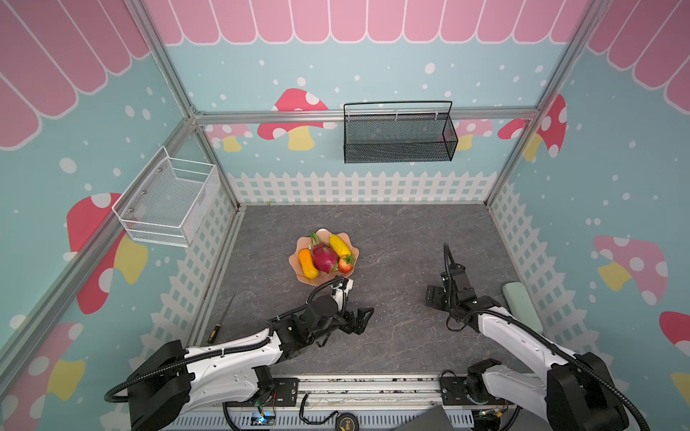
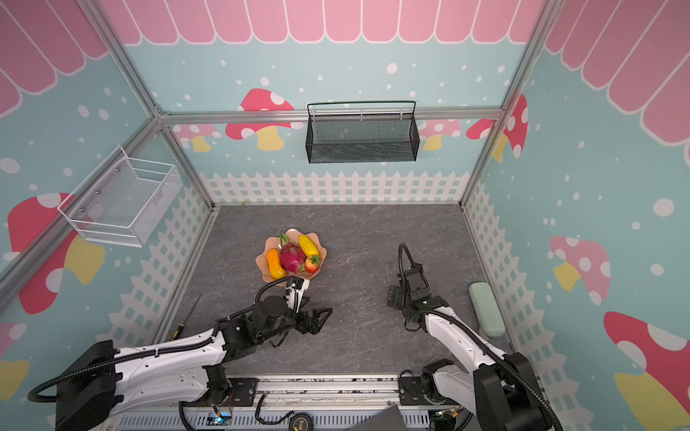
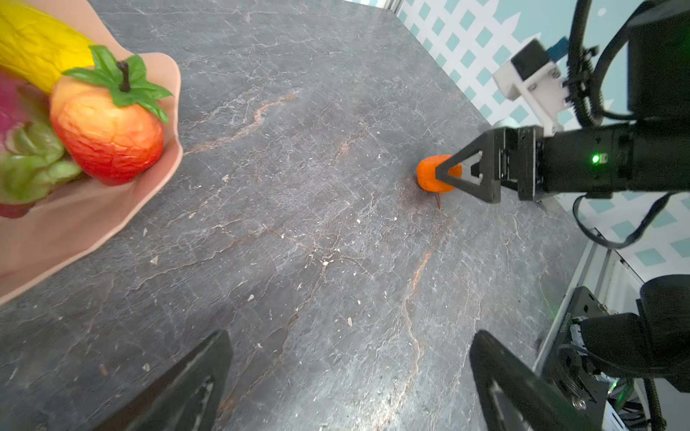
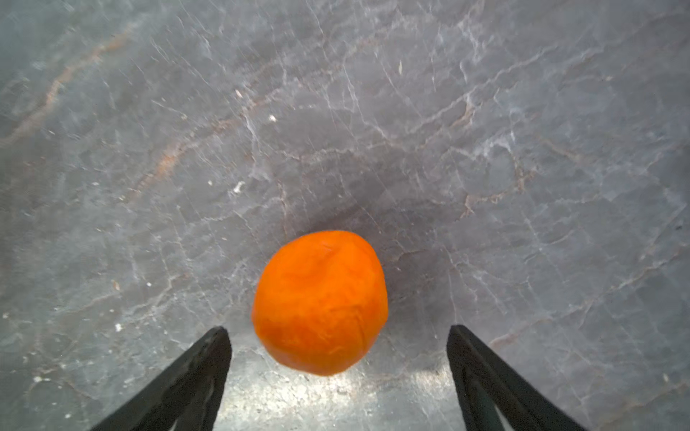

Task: Place and organize the fake fruits in the fruit bowl
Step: 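Move the right gripper to the orange tangerine and grasp it, then carry the tangerine into the bowl beside the strawberry and release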

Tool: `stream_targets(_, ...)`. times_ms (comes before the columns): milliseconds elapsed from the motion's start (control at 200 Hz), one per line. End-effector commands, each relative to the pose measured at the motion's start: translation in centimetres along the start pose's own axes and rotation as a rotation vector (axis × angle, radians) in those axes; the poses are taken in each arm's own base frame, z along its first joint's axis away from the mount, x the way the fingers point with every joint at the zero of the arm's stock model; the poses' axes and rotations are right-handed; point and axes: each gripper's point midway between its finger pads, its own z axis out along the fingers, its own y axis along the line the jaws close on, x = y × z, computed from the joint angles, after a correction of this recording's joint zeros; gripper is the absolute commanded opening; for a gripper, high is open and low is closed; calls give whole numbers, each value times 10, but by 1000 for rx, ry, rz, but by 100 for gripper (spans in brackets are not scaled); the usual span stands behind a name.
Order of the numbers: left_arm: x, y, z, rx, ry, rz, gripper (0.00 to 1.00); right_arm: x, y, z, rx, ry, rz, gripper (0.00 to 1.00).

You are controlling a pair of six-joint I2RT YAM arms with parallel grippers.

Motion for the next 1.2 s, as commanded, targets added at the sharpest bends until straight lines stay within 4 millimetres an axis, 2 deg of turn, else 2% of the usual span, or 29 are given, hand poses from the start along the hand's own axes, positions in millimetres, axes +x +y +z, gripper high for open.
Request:
stream_targets(0, -13, -5, -2, 2, -43, -9, 99, -1, 2, 2, -12, -6, 22, 88)
stream_targets(205, -16, -2, -6, -11, -56, -12, 100, -11, 8, 6, -32, -38, -8, 84)
stream_targets(425, -15, 1, -7, -27, -55, -15, 99, -9, 10, 18, -22, -10, -50, 75)
stream_targets(485, -16, 1, -8, -29, -55, -15, 99, -9, 11, 19, -25, -12, -54, 69)
stream_targets(550, -15, 2, -8, -35, -53, -14, 100, -12, 14, 18, -36, -23, -64, 61)
stream_targets(776, -17, 4, -10, -47, -61, -11, 100, -28, 27, 8, -90, -61, -171, 52)
stream_targets(876, -20, 9, -16, -76, -70, 9, 100, -36, 50, 1, -178, -70, -275, 51)
stream_targets(986, -31, 26, -37, -172, -103, 9, 100, -50, 76, -6, -208, -102, -415, 50)
stream_targets(1091, -45, 58, -68, -299, -181, -78, 100, -62, 115, -18, -245, -202, -594, 49)
stream_targets(1196, -47, 83, -97, -352, -237, -185, 99, -72, 158, -31, -253, -339, -793, 49)
